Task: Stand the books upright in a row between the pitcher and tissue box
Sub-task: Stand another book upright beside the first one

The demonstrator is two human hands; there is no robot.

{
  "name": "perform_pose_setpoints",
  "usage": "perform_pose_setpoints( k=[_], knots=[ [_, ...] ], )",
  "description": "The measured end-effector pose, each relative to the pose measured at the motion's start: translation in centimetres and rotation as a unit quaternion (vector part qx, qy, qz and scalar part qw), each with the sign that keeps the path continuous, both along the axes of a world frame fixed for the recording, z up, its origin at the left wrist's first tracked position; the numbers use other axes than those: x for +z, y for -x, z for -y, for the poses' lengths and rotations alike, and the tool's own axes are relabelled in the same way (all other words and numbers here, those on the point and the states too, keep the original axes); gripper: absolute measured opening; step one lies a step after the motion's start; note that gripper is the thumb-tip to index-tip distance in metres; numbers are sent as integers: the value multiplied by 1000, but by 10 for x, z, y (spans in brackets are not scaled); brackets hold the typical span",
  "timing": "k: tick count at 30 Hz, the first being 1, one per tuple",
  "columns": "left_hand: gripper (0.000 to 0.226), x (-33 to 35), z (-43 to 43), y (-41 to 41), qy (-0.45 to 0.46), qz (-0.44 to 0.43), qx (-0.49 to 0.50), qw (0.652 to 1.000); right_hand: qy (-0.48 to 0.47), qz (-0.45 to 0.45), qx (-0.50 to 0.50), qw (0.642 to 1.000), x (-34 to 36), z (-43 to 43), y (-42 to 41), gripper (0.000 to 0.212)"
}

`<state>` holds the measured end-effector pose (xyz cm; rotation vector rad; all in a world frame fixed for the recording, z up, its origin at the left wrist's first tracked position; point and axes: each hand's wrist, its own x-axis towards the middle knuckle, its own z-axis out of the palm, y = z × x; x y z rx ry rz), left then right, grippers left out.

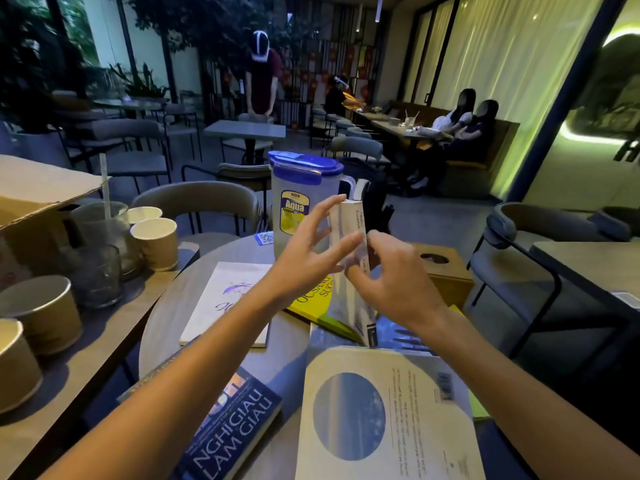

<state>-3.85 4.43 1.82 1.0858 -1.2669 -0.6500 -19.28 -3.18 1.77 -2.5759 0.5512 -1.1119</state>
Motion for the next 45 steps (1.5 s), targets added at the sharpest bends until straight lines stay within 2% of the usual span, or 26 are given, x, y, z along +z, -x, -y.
perform_pose_setpoints(
  k=[3, 6, 10, 12, 15, 17, 19, 26, 31, 38, 45],
  knots=[
    [61, 0, 0, -1, -13, -4, -31, 999, -72, 42, 48, 995, 13, 3, 7, 30],
    [68, -6, -3, 0, -34, -6, -59, 998, -100, 22, 78, 992, 32, 12, 11, 50],
    [94, -14, -1, 6, -14, 60, -19, 998, -124, -9, 105, 987, 49, 24, 2, 35],
    [91, -11, 2, 9, 4, 48, 0, 999, -100, -47, 124, 986, 52, 31, -5, 34],
    [80, -5, 3, 9, 11, 24, 15, 1000, -126, -99, 110, 981, 57, 46, -12, 52],
    [75, -5, 4, 9, 14, 47, 25, 999, -114, -150, 90, 978, 60, 56, -16, 59],
    [75, -5, 3, 10, 16, 72, 27, 997, -111, -182, 113, 971, 63, 60, -22, 60],
    [79, 1, -5, 11, 25, 90, -20, 995, -58, -197, 116, 972, 84, 68, -17, 36],
    [70, 20, 7, 13, 44, 128, -41, 990, -26, -175, 82, 981, 103, 84, 1, 36],
    [69, 33, 52, 13, 65, 167, 7, 984, -32, -118, 28, 992, 101, 123, -4, 29],
    [69, 22, 98, 7, 58, 246, 113, 961, -113, -62, -6, 992, 72, 156, -24, 26]
  ],
)
